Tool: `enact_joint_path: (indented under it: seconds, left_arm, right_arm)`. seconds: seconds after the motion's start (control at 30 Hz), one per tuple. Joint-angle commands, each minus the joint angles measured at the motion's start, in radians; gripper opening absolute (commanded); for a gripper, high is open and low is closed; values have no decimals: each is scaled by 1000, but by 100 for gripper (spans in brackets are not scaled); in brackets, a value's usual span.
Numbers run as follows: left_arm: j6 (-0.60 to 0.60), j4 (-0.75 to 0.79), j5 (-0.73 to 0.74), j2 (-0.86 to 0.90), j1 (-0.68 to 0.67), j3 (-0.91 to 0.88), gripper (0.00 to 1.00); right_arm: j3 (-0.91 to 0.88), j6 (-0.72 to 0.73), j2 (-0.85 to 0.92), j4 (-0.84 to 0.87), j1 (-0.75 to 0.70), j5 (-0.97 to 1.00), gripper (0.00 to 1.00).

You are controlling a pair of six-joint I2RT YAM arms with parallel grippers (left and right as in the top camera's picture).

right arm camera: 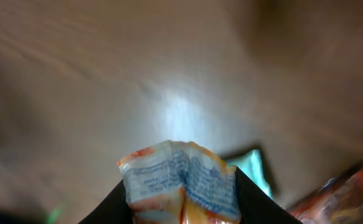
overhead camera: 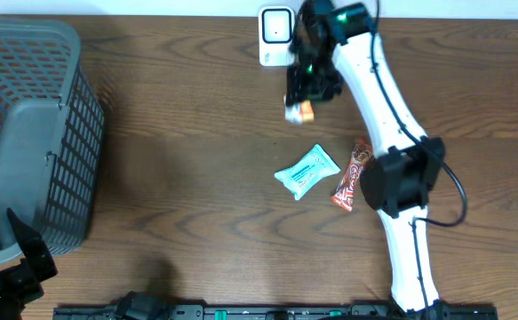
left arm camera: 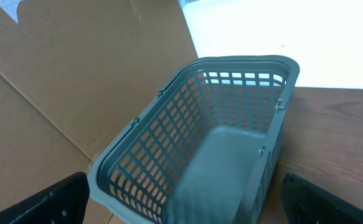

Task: Scan the item barcode
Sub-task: 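Lift the orange pack and hold it against the white scanner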

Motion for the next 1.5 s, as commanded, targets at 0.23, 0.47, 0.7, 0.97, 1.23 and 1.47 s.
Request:
enact_joint_path:
  seconds: [0.23,0.47,0.7,0.97,1.23,1.47]
  left_arm:
    - [-12,-1,-6,1,4,1,98]
    - [-12,-1,-6,1,4,1,98]
    - [-12,-1,-6,1,4,1,98]
    - [-12,-1,-6,1,4,1,98]
    - [-12,-1,-6,1,4,1,98]
    - [-12,-1,-6,1,4,1,98]
  right_arm:
    - [-7,-5,-23,409,-3,180,35]
    - [-136,-6,-21,824,-3,210,34]
    - [-329,-17,2,1300,2,313,32]
    - [-392,-16,77,1509,2,334,35]
    - [-392,-16,169,1598,2,341,39]
    - [-391,-20,159,1577,2,341,39]
